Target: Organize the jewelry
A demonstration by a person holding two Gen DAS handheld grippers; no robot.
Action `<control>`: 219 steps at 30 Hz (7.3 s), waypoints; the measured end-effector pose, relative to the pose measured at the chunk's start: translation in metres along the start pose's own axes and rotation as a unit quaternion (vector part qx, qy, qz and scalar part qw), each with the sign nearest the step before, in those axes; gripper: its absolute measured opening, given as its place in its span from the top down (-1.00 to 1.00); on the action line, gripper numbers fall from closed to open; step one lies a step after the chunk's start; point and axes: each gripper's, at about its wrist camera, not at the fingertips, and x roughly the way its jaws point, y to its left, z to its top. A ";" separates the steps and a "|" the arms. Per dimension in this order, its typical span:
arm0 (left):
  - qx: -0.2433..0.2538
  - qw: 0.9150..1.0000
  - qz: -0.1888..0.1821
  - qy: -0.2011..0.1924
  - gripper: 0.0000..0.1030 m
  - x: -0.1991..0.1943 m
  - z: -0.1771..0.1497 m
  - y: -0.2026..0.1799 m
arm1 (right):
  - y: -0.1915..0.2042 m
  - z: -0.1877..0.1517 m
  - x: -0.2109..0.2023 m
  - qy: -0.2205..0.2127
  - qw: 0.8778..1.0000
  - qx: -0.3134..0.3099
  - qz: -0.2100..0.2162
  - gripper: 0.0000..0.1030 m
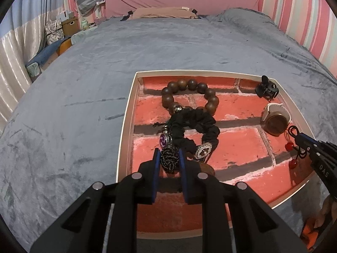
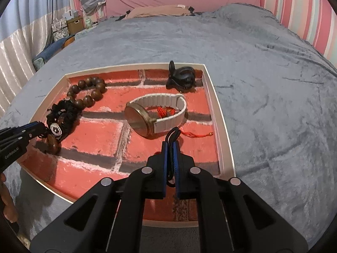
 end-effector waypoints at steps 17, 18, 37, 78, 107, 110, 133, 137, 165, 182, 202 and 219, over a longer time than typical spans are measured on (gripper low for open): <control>0.007 1.000 0.004 -0.014 -0.07 -0.028 0.002 -0.006 | 0.004 0.006 -0.039 -0.036 0.999 -0.015 0.015 -0.47; 0.007 1.000 0.004 -0.020 -0.27 -0.034 0.002 -0.006 | 0.004 0.006 -0.048 -0.045 0.999 -0.017 0.016 -0.55; -0.034 0.997 -0.009 -0.068 -0.67 -0.151 -0.075 0.028 | -0.020 -0.065 -0.158 -0.098 0.995 -0.006 -0.029 -0.92; -0.003 0.999 -0.017 -0.043 -0.42 -0.151 -0.207 0.017 | -0.036 -0.177 -0.133 -0.043 0.998 0.036 -0.035 -0.73; 0.023 0.998 -0.056 -0.033 0.79 -0.146 -0.207 0.004 | -0.036 -0.178 -0.136 -0.044 0.997 0.052 0.040 0.62; 0.023 0.997 -0.056 -0.038 0.79 -0.148 -0.203 0.002 | -0.039 -0.176 -0.138 -0.049 0.996 0.060 0.046 0.64; 0.021 0.993 -0.031 -0.108 0.79 -0.135 -0.075 -0.018 | -0.022 -0.072 -0.133 -0.122 0.989 0.049 0.072 0.64; 0.007 0.994 -0.023 -0.103 0.79 -0.114 -0.054 -0.021 | -0.017 -0.051 -0.119 -0.129 0.988 0.044 0.067 0.64; -0.010 0.999 0.004 -0.054 0.76 -0.015 -0.031 -0.013 | -0.008 -0.036 -0.031 -0.077 0.996 0.032 0.029 0.42; -0.016 0.995 0.003 -0.096 -0.65 -0.100 -0.066 -0.002 | -0.010 -0.062 -0.098 -0.107 0.994 0.022 0.017 -0.81; -0.018 0.993 0.028 -0.112 -0.71 -0.245 -0.187 -0.002 | 0.028 -0.164 -0.263 -0.153 0.988 -0.007 -0.029 -0.92; -0.014 0.986 0.030 -0.164 -0.71 -0.326 -0.239 -0.022 | 0.045 -0.221 -0.344 -0.182 0.983 0.011 -0.026 -0.92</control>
